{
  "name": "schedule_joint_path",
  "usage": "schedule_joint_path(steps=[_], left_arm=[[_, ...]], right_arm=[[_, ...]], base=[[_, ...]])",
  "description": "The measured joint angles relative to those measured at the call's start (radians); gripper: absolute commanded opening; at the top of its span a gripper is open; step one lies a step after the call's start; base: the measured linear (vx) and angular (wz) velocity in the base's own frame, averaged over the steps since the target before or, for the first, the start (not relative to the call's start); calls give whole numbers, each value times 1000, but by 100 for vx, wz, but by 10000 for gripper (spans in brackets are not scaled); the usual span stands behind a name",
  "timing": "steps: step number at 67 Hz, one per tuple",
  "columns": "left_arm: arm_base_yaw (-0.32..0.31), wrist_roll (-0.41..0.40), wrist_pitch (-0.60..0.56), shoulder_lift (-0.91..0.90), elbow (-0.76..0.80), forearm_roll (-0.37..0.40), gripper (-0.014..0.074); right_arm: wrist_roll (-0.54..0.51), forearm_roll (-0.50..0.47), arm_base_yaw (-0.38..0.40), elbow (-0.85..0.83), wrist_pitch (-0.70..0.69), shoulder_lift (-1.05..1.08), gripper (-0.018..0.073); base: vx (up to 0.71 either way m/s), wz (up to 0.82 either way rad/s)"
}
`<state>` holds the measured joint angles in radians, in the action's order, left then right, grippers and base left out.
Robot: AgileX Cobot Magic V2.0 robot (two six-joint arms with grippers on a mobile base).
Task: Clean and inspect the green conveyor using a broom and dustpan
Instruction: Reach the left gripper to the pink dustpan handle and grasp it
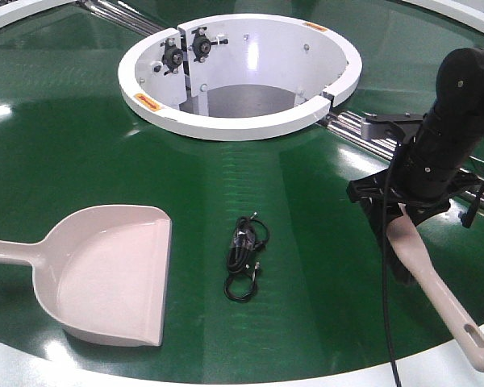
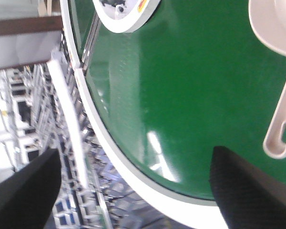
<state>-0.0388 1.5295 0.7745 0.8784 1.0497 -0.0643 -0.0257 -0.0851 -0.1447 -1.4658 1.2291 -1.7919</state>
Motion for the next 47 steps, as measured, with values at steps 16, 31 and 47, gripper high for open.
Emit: schedule_joint_path(steps=[16,31,47], left_arm=[[0,96,0,0,0,2,589],[0,98,18,0,0,-3,589],[0,99,153,77,22,-29,589]], right_arm=[[0,0,0,0,0,0,-3],[0,0,0,0,0,0,-3],[0,0,0,0,0,0,-3]], base=[[0,0],[0,0],[0,0]])
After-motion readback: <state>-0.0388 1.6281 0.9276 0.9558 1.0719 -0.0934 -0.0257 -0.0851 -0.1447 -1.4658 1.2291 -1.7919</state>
